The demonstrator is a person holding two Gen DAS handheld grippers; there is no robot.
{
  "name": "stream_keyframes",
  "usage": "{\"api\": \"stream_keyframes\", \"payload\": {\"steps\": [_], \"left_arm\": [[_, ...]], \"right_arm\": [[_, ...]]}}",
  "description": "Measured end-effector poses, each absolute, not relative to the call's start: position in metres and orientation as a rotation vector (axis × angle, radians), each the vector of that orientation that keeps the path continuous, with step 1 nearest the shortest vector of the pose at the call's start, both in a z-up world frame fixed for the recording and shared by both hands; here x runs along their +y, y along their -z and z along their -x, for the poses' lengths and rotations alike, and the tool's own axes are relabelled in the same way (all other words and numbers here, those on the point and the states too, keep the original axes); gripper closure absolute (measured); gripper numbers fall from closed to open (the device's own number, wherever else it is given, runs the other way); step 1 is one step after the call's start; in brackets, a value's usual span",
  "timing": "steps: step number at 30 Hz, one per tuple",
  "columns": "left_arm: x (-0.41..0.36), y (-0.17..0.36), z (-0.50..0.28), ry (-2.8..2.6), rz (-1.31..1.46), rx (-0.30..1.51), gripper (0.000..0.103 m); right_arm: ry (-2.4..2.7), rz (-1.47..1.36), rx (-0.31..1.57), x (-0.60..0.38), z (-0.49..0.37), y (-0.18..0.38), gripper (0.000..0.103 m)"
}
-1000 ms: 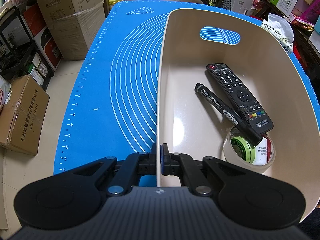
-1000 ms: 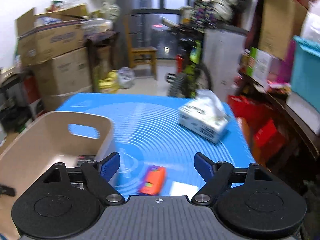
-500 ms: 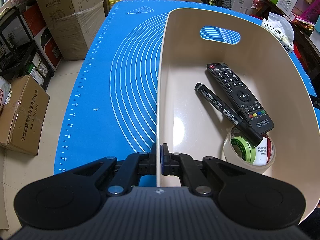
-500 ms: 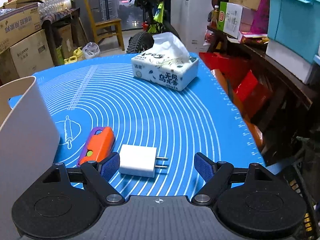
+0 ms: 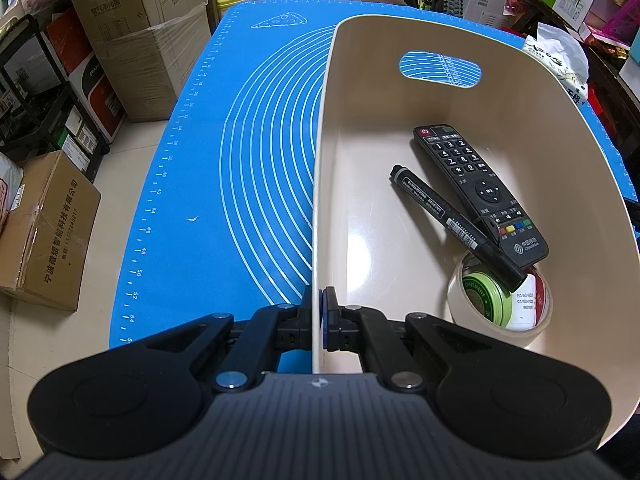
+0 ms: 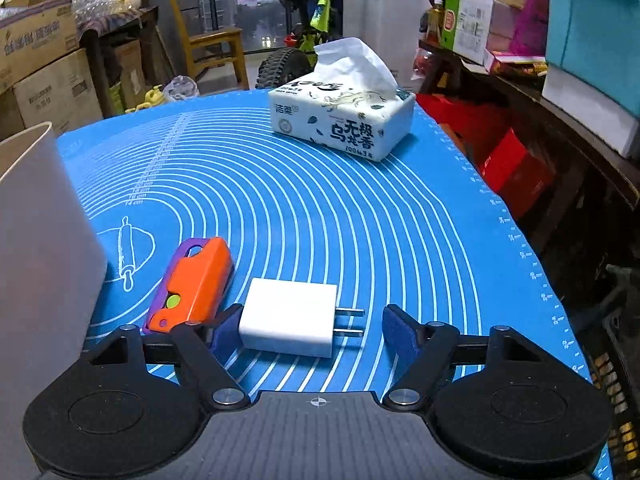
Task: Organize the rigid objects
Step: 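Grasp the white charger plug with the right tool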
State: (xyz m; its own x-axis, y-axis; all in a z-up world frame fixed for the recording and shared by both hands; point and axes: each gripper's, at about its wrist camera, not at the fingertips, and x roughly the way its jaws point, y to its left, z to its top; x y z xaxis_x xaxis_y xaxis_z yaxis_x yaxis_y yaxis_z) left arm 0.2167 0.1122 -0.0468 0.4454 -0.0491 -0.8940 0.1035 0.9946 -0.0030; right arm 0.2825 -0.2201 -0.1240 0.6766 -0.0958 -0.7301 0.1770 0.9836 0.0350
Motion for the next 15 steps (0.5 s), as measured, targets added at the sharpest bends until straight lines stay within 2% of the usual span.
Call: {"api": "stream_keyframes", "payload": {"steps": [15], "left_arm": [[0.112,0.047,-0.217,0.086,-0.065,1.106,0.099]], "right_arm": [[0.176,-0.076,0.753,-0.221,-0.260,0.109,0.037]]}}
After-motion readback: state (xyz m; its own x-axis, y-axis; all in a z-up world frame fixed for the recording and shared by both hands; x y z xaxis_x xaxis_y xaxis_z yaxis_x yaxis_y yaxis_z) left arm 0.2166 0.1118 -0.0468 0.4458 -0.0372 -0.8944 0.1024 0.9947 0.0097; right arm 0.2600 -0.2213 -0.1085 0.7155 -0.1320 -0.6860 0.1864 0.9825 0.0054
